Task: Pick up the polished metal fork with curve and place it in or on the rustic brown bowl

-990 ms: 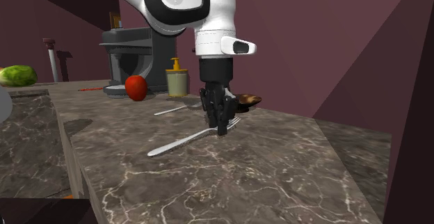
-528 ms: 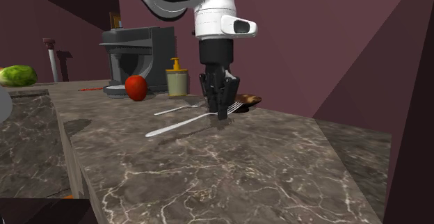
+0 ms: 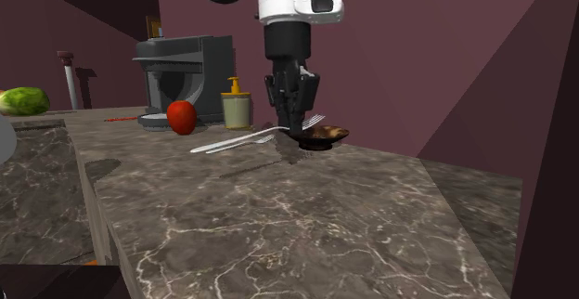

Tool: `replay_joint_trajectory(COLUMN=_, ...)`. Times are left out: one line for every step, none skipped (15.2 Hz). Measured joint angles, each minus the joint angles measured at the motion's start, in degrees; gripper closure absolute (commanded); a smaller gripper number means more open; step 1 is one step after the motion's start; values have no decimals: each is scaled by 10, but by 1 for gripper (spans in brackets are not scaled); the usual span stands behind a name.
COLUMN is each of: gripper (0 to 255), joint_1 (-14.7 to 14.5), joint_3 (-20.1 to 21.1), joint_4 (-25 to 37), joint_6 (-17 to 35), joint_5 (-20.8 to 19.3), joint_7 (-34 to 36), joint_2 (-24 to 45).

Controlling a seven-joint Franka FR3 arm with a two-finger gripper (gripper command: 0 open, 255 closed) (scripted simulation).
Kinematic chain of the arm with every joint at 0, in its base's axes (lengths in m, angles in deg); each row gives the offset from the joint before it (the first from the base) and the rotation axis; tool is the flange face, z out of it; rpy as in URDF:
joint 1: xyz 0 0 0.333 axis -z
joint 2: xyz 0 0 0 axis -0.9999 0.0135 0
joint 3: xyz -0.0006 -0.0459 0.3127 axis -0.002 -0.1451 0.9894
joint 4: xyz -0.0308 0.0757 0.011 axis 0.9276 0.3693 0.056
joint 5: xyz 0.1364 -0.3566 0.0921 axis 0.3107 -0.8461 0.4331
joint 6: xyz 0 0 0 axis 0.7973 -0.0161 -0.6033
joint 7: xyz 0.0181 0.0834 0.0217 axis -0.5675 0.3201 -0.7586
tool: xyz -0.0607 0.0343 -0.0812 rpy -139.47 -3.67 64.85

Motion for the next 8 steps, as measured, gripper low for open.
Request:
replay_joint_trajectory(gripper=255, joint_1=0, joint_3=-1, joint_4=8, joint_6=-8, joint_5=-1, joint_7=0, joint_2=-1)
replay_joint_trajectory(gripper=255, joint_1=1, joint_3=-2, joint_4=13, joint_6=-16, joint_5=0, joint_7=-1, joint_2=-3)
replay_joint_trajectory(gripper=255, joint_1=1, joint_3=-3, joint_4=19, joint_6=-24, joint_5=-1, joint_7=-2, joint_2=-5)
replay_joint_trajectory(gripper=255, joint_1=1, joint_3=-2, joint_4=22, joint_6=-27, joint_5=-1, joint_7=-1, joint_2=-5)
replay_joint_trajectory(gripper=255, joint_1=-1, joint_3=2, joint_4=32, joint_6=-30, joint_5=-1, joint_7=6, joint_2=2)
replay_joint_trajectory(gripper=255, joint_1=-3, joint_3=9, joint_4=46, joint_6=-33, joint_5=-2, joint_7=16, joint_2=12)
replay_joint_trajectory(gripper=255, joint_1=-7, joint_3=17, joint_4=56, joint_6=-31, joint_5=-3, joint_7=28, joint_2=25)
replay_joint_trajectory(gripper=255, joint_1=-9, joint_3=25, joint_4=70, joint_6=-30, joint_5=-5, joint_7=39, joint_2=39)
